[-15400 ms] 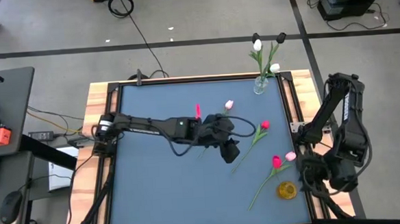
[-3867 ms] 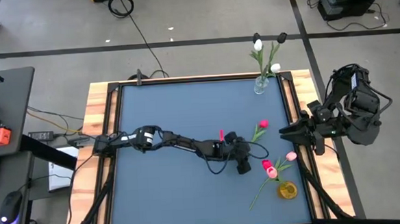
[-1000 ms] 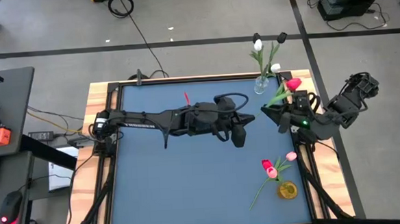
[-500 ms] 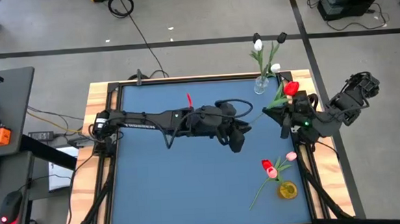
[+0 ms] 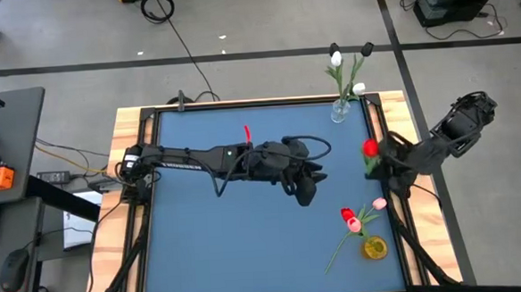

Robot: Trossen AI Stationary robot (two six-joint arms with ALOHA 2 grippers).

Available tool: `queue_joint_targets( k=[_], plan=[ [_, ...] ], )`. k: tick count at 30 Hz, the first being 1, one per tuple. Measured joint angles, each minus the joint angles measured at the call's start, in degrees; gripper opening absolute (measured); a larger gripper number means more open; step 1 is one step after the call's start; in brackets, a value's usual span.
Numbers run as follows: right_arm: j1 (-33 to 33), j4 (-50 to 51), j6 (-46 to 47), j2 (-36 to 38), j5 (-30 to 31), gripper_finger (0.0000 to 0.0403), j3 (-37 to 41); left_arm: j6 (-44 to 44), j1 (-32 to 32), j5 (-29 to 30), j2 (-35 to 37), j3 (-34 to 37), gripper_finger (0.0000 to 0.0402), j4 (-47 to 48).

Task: Sort flowers into vase by color
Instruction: Put the red flower into the yellow vase

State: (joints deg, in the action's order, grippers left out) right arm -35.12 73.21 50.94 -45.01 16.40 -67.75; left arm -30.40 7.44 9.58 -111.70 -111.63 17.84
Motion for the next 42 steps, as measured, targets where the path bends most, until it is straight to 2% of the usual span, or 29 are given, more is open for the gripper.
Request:
queue_joint_targets(
  k=[5, 10, 18, 27, 42],
  plan=[
    [-2.7, 1.3, 6.4, -2.0, -10.2, 0.0012, 0.0, -0.5, 0.0, -0.3, 0.0, 0.0, 0.0153, 3.1],
    [-7.1, 2.1, 9.3, -4.2, -13.5, 0.0012, 0.0, -1.0, 0.1, -0.3, 0.0, 0.0, 0.0153, 6.3],
    [-11.0, -2.0, 13.4, -4.9, -11.0, 0.0012, -0.5, -0.9, -0.7, -0.4, 0.0, 0.0, 0.0153, 6.8],
    [-15.3, -3.6, 13.4, -6.0, -0.6, 0.0012, -1.7, -0.3, -2.1, -0.4, 0.0, 0.0, 0.0153, 6.8],
    [-23.1, -2.0, 9.7, -13.4, 3.4, 0.0012, -1.6, 0.5, -2.1, -0.4, 0.0, 0.0, 0.0153, 7.7]
  ],
)
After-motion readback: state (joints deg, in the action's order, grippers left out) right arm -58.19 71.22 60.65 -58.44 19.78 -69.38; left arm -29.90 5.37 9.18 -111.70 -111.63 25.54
